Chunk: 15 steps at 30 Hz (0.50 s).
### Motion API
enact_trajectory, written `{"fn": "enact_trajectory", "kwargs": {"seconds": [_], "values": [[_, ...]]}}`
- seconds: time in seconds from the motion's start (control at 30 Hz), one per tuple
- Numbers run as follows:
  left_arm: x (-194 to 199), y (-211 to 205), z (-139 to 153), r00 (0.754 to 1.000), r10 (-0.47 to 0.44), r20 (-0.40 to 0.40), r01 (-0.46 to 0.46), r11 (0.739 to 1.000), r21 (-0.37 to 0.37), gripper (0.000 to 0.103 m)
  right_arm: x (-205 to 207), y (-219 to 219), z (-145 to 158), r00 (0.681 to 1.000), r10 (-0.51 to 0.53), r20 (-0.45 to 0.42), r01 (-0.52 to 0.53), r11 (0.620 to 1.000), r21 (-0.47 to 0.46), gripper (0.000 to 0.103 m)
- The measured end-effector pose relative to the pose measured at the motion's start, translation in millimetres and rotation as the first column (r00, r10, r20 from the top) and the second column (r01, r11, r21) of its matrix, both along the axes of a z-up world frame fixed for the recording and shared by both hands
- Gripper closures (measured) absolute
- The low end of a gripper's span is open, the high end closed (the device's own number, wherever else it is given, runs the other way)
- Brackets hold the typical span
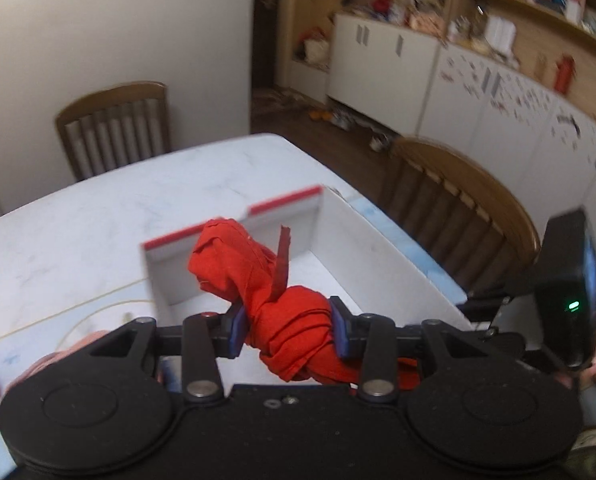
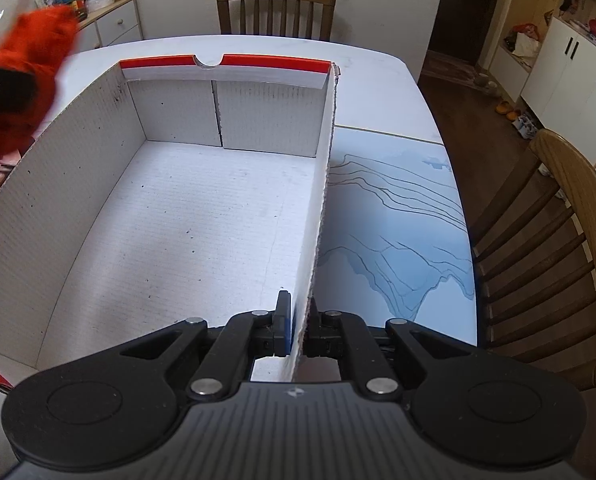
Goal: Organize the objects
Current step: 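Lift the red cloth with the left gripper and carry it into the box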
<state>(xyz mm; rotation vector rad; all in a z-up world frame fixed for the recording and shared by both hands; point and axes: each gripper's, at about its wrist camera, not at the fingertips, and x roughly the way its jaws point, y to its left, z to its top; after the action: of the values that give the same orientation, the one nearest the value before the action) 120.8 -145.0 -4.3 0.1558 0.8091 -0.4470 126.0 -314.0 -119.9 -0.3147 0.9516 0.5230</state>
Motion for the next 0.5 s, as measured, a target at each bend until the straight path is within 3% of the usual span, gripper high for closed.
{"fn": "enact_trajectory", "kwargs": {"seconds": [0.23, 0.5], "values": [[20, -31, -46, 0.994, -0.085, -0.066, 0.091, 0.992, 0.087, 0.064, 3, 0, -1, 1.000, 0.016, -0.002, -0.016, 1.000, -0.005, 0.098], [34, -56, -84, 0.978, -0.123, -0.168, 0.152, 0.974, 0.168, 0.064, 3, -2, -1, 0.999, 0.032, -0.008, -0.032, 0.999, -0.010, 0.098]]}}
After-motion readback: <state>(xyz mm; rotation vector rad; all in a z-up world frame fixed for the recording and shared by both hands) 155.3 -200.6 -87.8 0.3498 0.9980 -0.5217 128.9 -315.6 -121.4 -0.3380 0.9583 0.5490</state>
